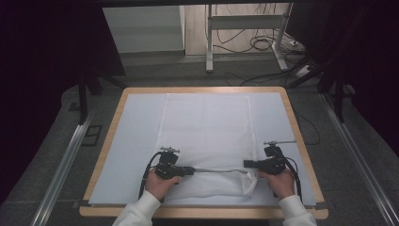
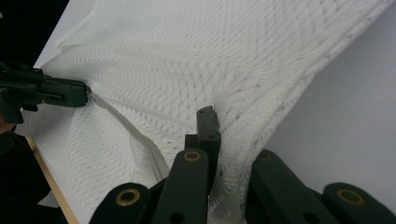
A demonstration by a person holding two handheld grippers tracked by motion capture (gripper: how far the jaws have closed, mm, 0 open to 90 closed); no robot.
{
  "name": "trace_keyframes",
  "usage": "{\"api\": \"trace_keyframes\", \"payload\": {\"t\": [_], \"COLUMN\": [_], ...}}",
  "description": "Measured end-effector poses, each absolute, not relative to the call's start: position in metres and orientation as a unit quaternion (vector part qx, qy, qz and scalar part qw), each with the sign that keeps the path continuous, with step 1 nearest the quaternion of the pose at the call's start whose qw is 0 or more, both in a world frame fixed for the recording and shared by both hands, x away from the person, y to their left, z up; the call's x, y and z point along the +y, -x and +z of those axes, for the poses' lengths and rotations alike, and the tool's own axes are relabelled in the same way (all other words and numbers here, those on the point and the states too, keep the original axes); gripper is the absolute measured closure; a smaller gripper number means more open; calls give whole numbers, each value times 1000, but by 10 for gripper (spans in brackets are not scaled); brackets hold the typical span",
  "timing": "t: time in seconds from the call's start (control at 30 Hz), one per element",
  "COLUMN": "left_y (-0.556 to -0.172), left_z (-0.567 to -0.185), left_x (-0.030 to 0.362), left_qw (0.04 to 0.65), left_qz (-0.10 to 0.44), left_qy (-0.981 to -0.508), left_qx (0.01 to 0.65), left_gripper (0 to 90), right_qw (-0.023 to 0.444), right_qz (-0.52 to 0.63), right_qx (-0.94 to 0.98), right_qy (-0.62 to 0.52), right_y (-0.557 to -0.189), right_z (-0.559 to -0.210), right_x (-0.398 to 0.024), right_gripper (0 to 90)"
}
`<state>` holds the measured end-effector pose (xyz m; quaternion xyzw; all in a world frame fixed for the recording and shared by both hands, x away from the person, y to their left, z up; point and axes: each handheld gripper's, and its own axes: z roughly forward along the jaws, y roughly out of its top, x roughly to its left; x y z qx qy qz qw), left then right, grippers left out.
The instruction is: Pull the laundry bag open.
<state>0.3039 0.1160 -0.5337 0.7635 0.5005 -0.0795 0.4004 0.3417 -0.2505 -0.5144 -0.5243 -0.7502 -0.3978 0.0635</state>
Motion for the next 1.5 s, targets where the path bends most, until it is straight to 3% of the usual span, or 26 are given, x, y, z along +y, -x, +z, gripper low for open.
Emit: {"api": "trace_keyframes", "payload": {"t": [1.5], "left_y": [-295], "left_z": [-530], "left_x": [157], "left_qw": [407], "left_qz": [-67], "left_qy": [-746], "left_qx": [523], "left_gripper": [868], "right_qw": [63], "right_qz": [-396], "right_qx": [-752], "right_qy": [523], "right_y": [-342], "right_z": [-515], "right_x": [-250], "right_gripper": [889]}}
